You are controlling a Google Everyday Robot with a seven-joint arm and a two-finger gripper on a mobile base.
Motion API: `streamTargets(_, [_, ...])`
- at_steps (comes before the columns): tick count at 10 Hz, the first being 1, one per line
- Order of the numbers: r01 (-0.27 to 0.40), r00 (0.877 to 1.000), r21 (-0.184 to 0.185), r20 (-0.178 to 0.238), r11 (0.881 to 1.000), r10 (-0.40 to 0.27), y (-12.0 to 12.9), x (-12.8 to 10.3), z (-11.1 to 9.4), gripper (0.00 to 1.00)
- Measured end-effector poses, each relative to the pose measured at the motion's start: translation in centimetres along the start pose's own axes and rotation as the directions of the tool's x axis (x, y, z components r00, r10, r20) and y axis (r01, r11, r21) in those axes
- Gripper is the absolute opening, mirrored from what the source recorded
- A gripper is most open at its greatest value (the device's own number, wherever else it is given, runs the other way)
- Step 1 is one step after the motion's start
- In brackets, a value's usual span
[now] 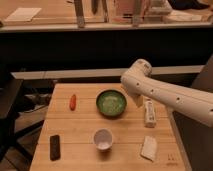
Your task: Pick up the ceramic bowl
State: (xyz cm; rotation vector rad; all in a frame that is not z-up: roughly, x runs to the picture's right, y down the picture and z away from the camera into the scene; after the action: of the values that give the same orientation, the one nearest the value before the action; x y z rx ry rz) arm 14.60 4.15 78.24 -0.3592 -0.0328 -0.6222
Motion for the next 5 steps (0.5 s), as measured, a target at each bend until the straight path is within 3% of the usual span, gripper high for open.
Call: streamTargets(5, [0.067, 0.998, 0.023, -0.005, 0.997, -0.067, -0.4, -0.4, 2.3, 0.8])
